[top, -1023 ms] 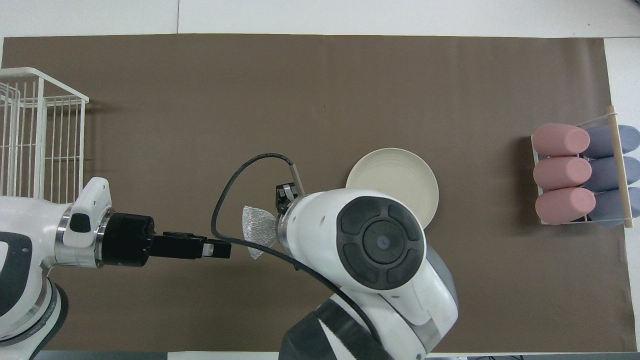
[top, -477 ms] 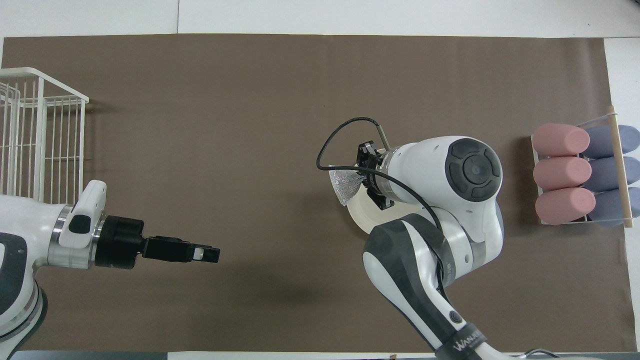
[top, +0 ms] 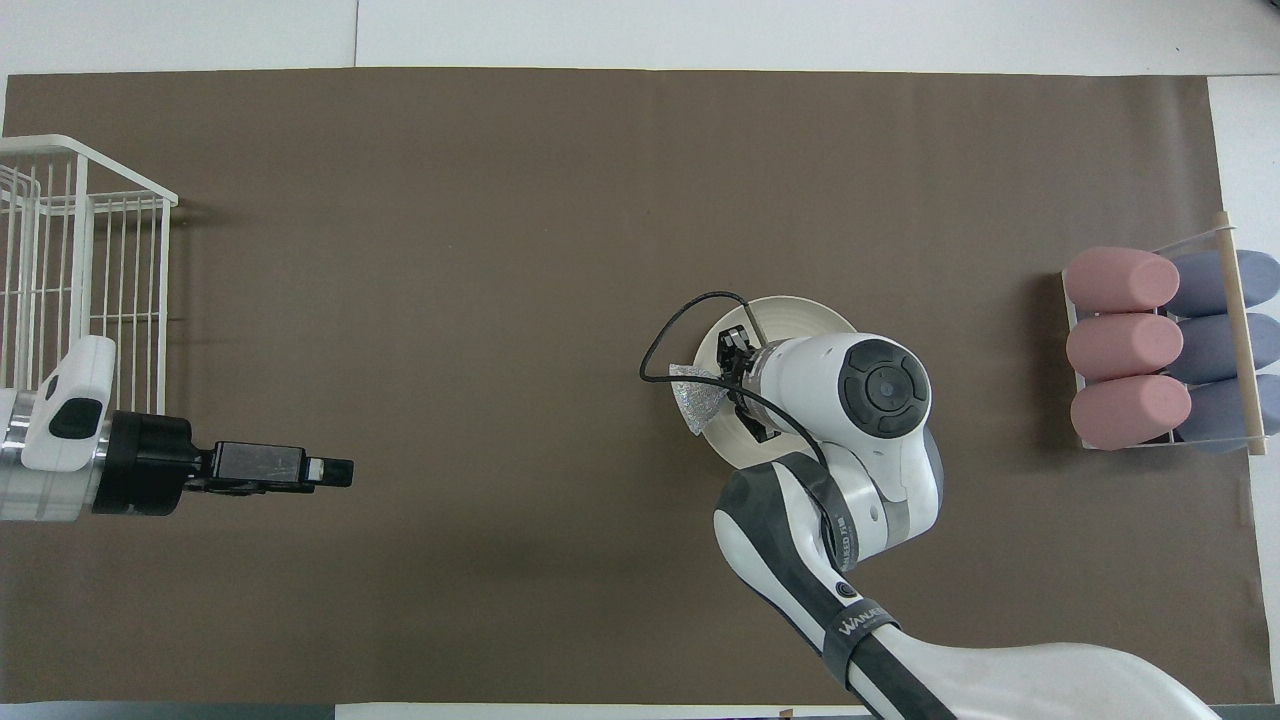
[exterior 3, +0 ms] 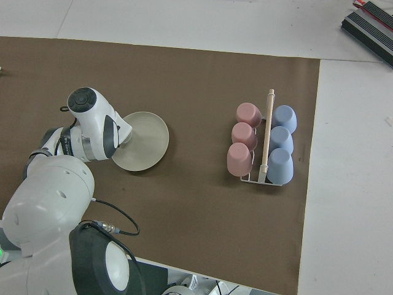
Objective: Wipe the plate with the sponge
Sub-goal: 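Rub the sponge over the plate surface with the right gripper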
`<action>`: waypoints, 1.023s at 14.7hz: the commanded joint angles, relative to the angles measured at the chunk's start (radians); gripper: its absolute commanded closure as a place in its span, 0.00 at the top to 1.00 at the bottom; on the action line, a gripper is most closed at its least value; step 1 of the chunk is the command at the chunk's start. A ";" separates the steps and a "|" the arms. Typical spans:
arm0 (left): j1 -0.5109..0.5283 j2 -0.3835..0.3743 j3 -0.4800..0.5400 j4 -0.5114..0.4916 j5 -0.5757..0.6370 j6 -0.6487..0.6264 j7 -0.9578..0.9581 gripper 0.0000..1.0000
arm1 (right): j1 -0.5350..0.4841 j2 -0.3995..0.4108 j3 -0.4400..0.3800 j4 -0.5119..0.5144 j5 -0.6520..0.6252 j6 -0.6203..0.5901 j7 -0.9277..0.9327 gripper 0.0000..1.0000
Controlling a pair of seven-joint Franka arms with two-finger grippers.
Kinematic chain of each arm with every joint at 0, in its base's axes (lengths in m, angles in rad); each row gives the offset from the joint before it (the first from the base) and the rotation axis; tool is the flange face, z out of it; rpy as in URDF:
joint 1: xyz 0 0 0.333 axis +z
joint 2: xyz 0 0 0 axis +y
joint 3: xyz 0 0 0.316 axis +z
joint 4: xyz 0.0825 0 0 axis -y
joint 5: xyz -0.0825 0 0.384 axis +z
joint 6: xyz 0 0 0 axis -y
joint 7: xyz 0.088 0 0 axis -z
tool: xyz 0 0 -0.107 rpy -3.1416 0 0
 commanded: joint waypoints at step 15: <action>0.022 0.034 -0.009 0.081 0.310 0.092 -0.105 1.00 | -0.212 -0.001 0.005 -0.088 0.008 0.019 -0.504 0.00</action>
